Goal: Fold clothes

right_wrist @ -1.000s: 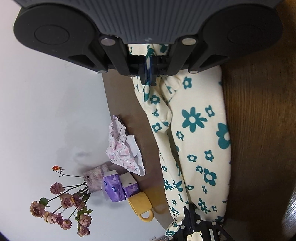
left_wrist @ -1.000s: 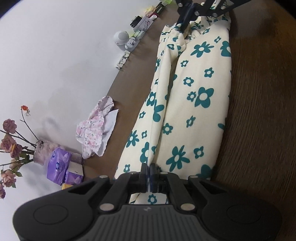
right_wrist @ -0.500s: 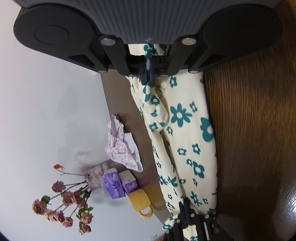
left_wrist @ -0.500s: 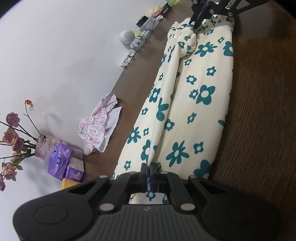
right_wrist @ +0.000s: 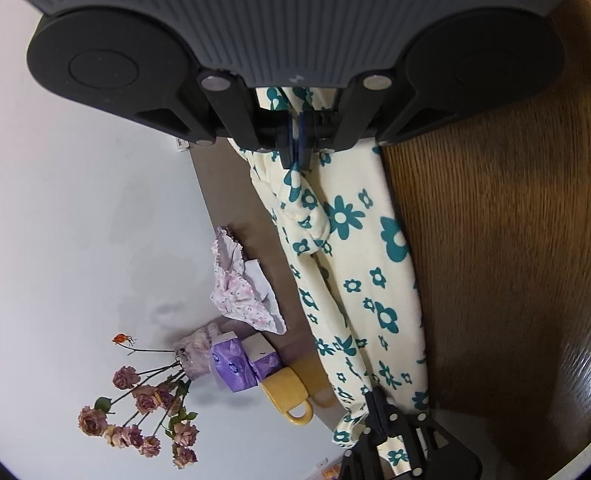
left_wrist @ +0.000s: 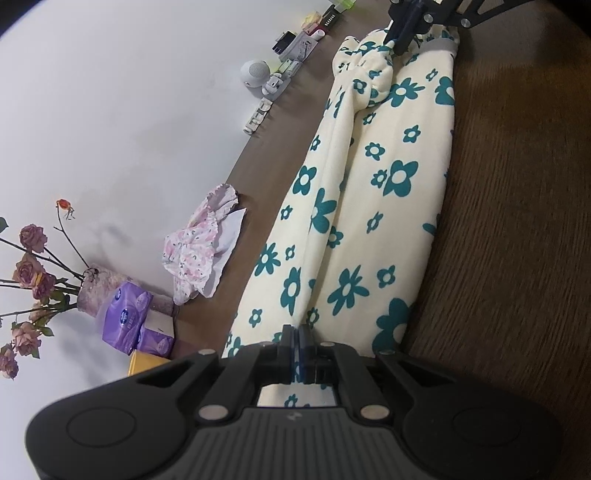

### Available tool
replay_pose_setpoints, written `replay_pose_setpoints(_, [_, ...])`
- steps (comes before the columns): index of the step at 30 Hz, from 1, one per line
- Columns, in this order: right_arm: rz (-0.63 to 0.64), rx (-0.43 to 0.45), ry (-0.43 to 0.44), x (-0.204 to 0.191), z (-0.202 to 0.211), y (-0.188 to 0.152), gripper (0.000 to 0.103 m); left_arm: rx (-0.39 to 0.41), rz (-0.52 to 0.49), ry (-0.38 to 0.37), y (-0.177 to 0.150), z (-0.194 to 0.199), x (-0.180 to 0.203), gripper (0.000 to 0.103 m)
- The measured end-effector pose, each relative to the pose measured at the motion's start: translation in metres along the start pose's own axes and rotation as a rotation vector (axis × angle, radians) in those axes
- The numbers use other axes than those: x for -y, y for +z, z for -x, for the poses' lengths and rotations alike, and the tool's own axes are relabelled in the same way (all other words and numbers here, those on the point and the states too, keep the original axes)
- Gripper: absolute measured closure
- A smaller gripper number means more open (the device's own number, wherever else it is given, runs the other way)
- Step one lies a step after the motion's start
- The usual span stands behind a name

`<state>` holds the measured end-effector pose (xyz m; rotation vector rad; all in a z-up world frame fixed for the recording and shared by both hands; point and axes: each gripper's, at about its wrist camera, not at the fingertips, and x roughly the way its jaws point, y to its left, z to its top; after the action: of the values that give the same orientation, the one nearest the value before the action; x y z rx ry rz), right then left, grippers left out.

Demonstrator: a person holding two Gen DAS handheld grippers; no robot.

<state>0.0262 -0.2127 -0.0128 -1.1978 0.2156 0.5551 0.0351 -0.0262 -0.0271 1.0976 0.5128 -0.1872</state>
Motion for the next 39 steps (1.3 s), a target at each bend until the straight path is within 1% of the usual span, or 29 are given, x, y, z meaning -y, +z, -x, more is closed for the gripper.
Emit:
replay_pose_setpoints(1, [-0.006,-0.005,0.002,0.0,0.0,-0.001,0.101,0.001,0.011,0.001,0.0,0.0,-0.001,0.098])
replay_pose_setpoints(3, [-0.024,-0.016,0.01,0.001,-0.001,-0.002,0.099,0.0,0.049,-0.005,-0.001,0.003,-0.007,0.097])
replay_pose_setpoints(5, [-0.093,-0.018,0.027,0.009,0.002,-0.002,0.099,-0.006,0.114,-0.01,-0.004,0.008,-0.019,0.096])
replay_pose_setpoints(6, [-0.131,-0.019,0.037,0.013,0.004,-0.002,0.098,-0.011,0.147,-0.013,-0.007,0.011,-0.026,0.091])
replay_pose_setpoints(7, [-0.17,-0.019,0.047,0.017,0.006,-0.003,0.097,-0.016,0.184,-0.012,-0.011,0.015,-0.035,0.084])
replay_pose_setpoints(8, [-0.229,-0.019,0.063,0.024,0.009,-0.003,0.095,-0.021,0.221,-0.009,-0.016,0.019,-0.044,0.08])
replay_pose_setpoints(9, [-0.295,-0.015,0.083,0.031,0.013,-0.004,0.093,-0.03,0.255,-0.004,-0.022,0.023,-0.054,0.072])
replay_pose_setpoints(10, [-0.366,-0.006,0.107,0.039,0.016,-0.006,0.091,-0.039,0.289,0.003,-0.028,0.027,-0.064,0.068])
replay_pose_setpoints(12, [-0.513,0.019,0.158,0.057,0.02,-0.009,0.08,-0.056,0.355,0.02,-0.041,0.031,-0.085,0.066])
replay_pose_setpoints(14, [-0.647,0.049,0.206,0.073,0.021,-0.01,0.076,-0.072,0.416,0.047,-0.054,0.033,-0.108,0.065])
replay_pose_setpoints(16, [-0.746,0.077,0.232,0.086,0.018,-0.006,0.076,-0.065,0.429,0.069,-0.066,0.03,-0.125,0.065])
replay_pose_setpoints(18, [-0.808,0.093,0.244,0.094,0.011,0.002,0.074,-0.056,0.41,0.064,-0.076,0.022,-0.139,0.065])
replay_pose_setpoints(19, [-0.829,0.1,0.253,0.096,0.006,0.008,0.074,-0.047,0.382,0.04,-0.079,0.016,-0.143,0.065])
replay_pose_setpoints(20, [-0.848,0.108,0.266,0.097,0.001,0.015,0.074,-0.037,0.352,0.013,-0.081,0.011,-0.147,0.066])
replay_pose_setpoints(24, [-0.899,0.109,0.316,0.094,-0.023,0.044,0.073,0.026,0.139,-0.156,-0.087,-0.007,-0.149,0.065])
replay_pose_setpoints(27, [-0.936,0.096,0.34,0.089,-0.039,0.062,0.071,0.031,0.004,-0.212,-0.09,-0.02,-0.147,0.065])
replay_pose_setpoints(29, [-0.969,0.081,0.35,0.087,-0.048,0.069,0.071,0.032,-0.047,-0.263,-0.091,-0.027,-0.15,0.065])
replay_pose_setpoints(32, [-1.028,0.042,0.374,0.085,-0.06,0.067,0.07,0.027,-0.106,-0.352,-0.093,-0.037,-0.156,0.065])
replay_pose_setpoints(33, [-1.047,0.029,0.382,0.085,-0.064,0.066,0.069,0.023,-0.126,-0.383,-0.094,-0.04,-0.157,0.067])
replay_pose_setpoints(35, [-1.085,0.001,0.399,0.083,-0.073,0.064,0.068,0.006,-0.147,-0.427,-0.096,-0.046,-0.158,0.084])
replay_pose_setpoints(36, [-1.105,-0.012,0.407,0.083,-0.077,0.063,0.068,0.009,-0.151,-0.428,-0.098,-0.047,-0.157,0.097])
replay_pose_setpoints(37, [-1.124,-0.026,0.415,0.082,-0.081,0.062,0.068,0.015,-0.154,-0.426,-0.1,-0.047,-0.156,0.097])
replay_pose_setpoints(39, [-1.157,-0.048,0.428,0.08,-0.087,0.06,0.068,0.057,-0.139,-0.397,-0.107,-0.04,-0.154,0.099])
